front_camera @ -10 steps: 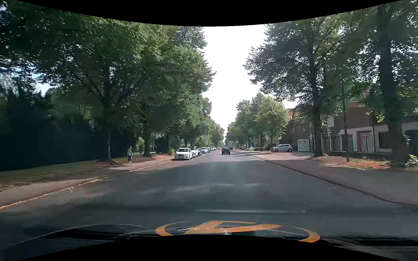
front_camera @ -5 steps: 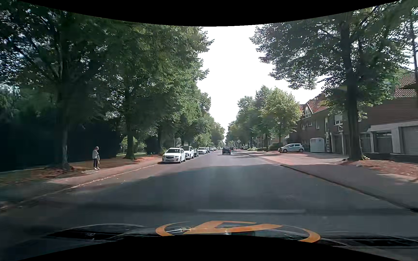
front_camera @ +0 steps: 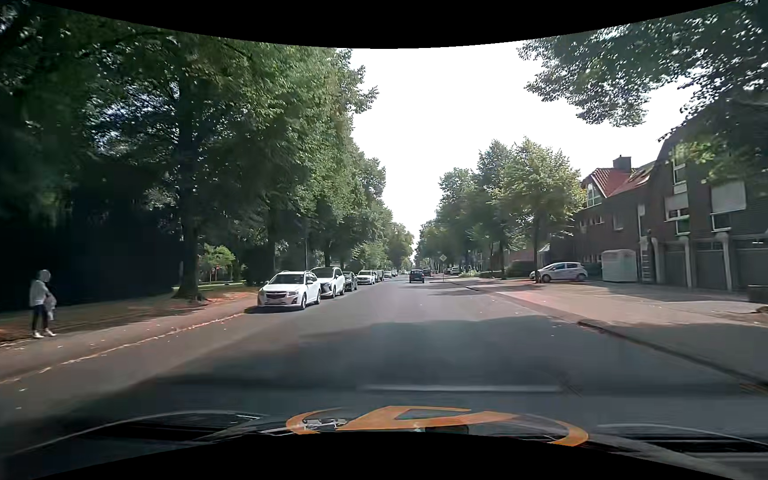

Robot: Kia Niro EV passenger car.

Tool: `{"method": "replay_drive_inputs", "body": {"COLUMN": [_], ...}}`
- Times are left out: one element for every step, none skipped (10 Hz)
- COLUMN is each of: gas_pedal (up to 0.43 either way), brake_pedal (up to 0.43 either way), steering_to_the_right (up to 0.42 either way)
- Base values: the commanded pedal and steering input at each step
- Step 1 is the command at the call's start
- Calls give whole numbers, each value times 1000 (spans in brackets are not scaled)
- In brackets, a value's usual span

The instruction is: Follow the waypoints while adhering to traffic rules and regulations

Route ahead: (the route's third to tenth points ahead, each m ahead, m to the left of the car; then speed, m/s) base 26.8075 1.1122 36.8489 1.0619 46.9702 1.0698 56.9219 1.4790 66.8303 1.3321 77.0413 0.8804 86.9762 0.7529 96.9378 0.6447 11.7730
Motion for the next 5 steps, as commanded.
{"method": "replay_drive_inputs", "body": {"gas_pedal": [87,87,87,87,87], "brake_pedal": [0,0,0,0,0], "steering_to_the_right": [0,1,1,1,1]}}
